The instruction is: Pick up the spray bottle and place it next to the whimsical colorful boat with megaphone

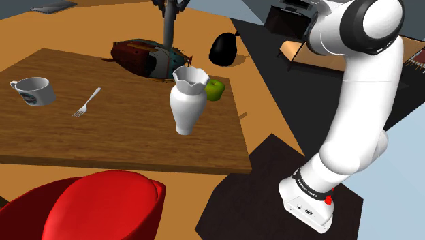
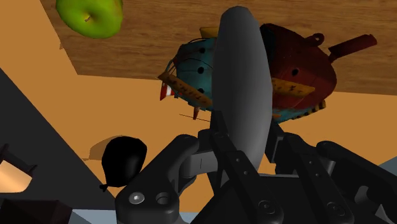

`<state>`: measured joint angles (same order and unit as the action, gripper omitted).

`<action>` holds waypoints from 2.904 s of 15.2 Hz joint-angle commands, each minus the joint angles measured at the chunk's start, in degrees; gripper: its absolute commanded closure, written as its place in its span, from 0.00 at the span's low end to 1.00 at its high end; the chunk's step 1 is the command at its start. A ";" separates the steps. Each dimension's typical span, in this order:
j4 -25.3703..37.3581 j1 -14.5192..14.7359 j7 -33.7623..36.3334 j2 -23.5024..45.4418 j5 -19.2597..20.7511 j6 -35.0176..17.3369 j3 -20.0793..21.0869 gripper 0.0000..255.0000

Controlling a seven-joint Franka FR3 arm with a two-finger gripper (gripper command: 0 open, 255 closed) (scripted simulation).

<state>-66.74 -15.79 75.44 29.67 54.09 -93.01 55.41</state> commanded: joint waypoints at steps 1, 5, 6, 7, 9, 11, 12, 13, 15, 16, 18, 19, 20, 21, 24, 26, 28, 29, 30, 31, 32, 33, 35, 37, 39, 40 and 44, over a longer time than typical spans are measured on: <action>1.96 -0.90 -2.43 1.28 0.50 -0.66 -0.71 1.00; 5.50 -1.11 -5.43 4.08 1.69 -1.49 -2.02 1.00; 4.23 -1.73 -4.93 3.84 1.56 -2.26 -1.90 1.00; 3.02 -2.32 -4.44 3.63 1.45 -3.02 -1.79 1.00; 0.74 -3.37 -3.49 3.27 1.31 -4.48 -1.63 1.00; -1.37 -4.30 -2.58 2.99 1.24 -5.89 -1.52 1.00; -2.37 -4.72 -2.14 2.88 1.24 -6.57 -1.48 1.00; -3.33 -5.11 -1.70 2.79 1.25 -7.24 -1.45 1.00; -5.15 -5.82 -0.84 2.66 1.34 -8.54 -1.44 1.00; -6.02 -6.14 -0.41 2.62 1.40 -9.18 -1.45 1.00; -7.67 -6.72 0.43 2.58 1.58 -10.41 -1.49 1.00; -8.45 -6.98 0.85 2.58 1.70 -11.01 -1.53 1.00; -9.21 -7.21 1.27 2.60 1.82 -11.60 -1.58 1.00; -9.95 -7.43 1.68 2.63 1.96 -12.18 -1.63 1.00; -12.01 -7.99 2.93 2.79 2.46 -13.87 -1.86 1.00; -13.28 -8.27 3.75 2.96 2.85 -14.95 -2.05 1.00; -14.47 -8.50 4.57 3.18 3.30 -15.99 -2.27 1.00; -15.04 -8.60 4.98 3.31 3.53 -16.50 -2.40 1.00; -15.59 -8.68 5.40 3.45 3.78 -17.00 -2.53 1.00; -16.11 -8.75 5.81 3.59 4.03 -17.49 -2.67 1.00; -16.63 -8.80 6.22 3.75 4.30 -17.97 -2.81 1.00; -17.12 -8.84 6.63 3.92 4.57 -18.45 -2.97 1.00; -18.05 -8.90 7.46 4.29 5.15 -19.38 -3.30 1.00; -18.92 -8.91 8.29 4.69 5.76 -20.27 -3.65 1.00; -19.72 -8.88 9.11 5.13 6.40 -21.14 -4.03 1.00; -20.10 -8.85 9.53 5.36 6.74 -21.57 -4.23 1.00; -21.46 -8.64 11.19 6.38 8.13 -23.20 -5.08 1.00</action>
<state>-88.07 -24.67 86.18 35.71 61.84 -115.93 50.56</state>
